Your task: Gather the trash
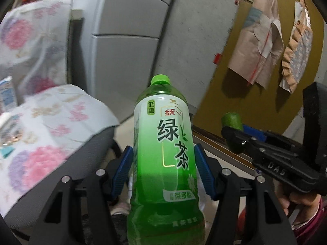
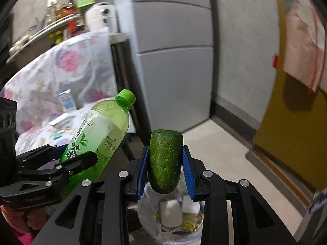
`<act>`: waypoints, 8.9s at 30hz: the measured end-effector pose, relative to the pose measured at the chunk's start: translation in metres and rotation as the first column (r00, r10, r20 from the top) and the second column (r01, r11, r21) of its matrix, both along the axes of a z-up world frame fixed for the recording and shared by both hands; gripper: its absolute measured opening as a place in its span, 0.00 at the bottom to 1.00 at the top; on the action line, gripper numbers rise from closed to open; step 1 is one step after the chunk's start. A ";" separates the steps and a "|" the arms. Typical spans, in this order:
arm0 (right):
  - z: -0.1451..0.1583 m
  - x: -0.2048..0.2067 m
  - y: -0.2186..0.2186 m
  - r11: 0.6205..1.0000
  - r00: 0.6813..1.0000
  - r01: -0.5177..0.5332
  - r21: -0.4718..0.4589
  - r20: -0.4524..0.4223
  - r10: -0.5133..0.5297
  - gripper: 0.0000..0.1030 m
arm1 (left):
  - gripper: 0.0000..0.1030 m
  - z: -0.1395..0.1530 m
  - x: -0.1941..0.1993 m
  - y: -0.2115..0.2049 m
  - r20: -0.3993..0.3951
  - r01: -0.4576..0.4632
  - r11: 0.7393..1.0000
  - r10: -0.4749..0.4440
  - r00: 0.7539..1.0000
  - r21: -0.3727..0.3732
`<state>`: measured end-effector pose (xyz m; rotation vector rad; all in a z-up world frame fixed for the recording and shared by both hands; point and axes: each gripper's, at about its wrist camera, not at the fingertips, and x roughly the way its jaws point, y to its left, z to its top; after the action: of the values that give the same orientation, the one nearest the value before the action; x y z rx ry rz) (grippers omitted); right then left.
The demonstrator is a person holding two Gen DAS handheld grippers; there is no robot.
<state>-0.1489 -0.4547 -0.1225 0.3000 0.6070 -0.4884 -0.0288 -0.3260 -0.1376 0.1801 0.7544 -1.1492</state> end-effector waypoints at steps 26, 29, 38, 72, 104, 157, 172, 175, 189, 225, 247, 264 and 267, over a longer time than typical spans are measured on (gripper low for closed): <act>-0.032 0.010 -0.029 0.994 0.999 0.042 0.103 -0.021 -0.040 0.41 | 0.72 -0.015 0.033 0.013 -0.027 -0.090 0.990 0.093 0.995 0.109; -0.016 0.020 -0.014 0.997 1.000 0.002 0.082 0.010 -0.003 0.41 | 0.72 -0.004 0.040 0.048 0.020 -0.166 0.981 0.165 0.986 0.104; 0.008 0.088 0.062 0.971 0.972 -0.233 0.056 0.015 0.233 0.42 | 0.72 0.008 0.064 0.141 0.068 -0.382 0.918 0.376 0.924 0.108; -0.030 0.438 0.273 0.767 0.749 -0.642 -0.010 -0.224 0.624 0.52 | 0.72 0.008 0.228 0.356 0.098 -0.838 0.531 0.834 0.543 0.125; 0.049 0.315 0.200 0.778 0.778 -0.625 -0.069 0.035 0.628 0.02 | 0.72 0.017 0.188 0.304 0.103 -0.781 0.604 0.777 0.621 0.157; -0.014 0.235 0.099 0.855 0.864 -0.504 0.124 0.069 0.499 0.55 | 0.00 -0.030 0.209 0.216 0.040 -0.612 0.725 0.635 0.772 0.316; -0.016 0.246 0.103 0.850 0.858 -0.514 0.113 0.067 0.510 0.55 | 0.54 -0.037 0.320 0.182 0.153 -0.765 0.571 0.762 0.629 0.297; -0.019 0.250 0.099 0.852 0.861 -0.509 0.120 0.067 0.505 0.55 | 0.45 -0.051 0.338 0.179 0.136 -0.764 0.556 0.772 0.620 0.328; -0.018 0.246 0.103 0.846 0.856 -0.516 0.133 0.061 0.513 0.55 | 0.03 -0.052 0.292 0.192 -0.074 -0.591 0.720 0.655 0.752 0.363; -0.081 0.444 0.192 0.657 0.756 -0.579 0.483 0.016 0.654 0.03 | 0.45 -0.001 0.256 0.335 0.084 -0.815 0.551 0.817 0.571 0.180; -0.051 0.277 0.223 0.564 0.648 -0.645 0.516 -0.023 0.761 0.07 | 0.45 0.011 0.179 0.318 0.108 -0.771 0.609 0.767 0.632 0.185; -0.042 0.258 0.182 0.682 0.727 -0.641 0.353 -0.007 0.687 0.40 | 0.35 -0.037 0.140 0.253 0.084 -0.634 0.727 0.637 0.766 0.265; -0.040 0.264 0.186 0.678 0.716 -0.661 0.321 -0.002 0.698 0.40 | 0.34 -0.048 0.146 0.252 0.076 -0.630 0.718 0.640 0.765 0.297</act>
<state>0.1153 -0.2682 -0.1628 0.3041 0.8655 0.3297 0.1172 -0.0740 -0.1852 0.1420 0.9285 -0.3656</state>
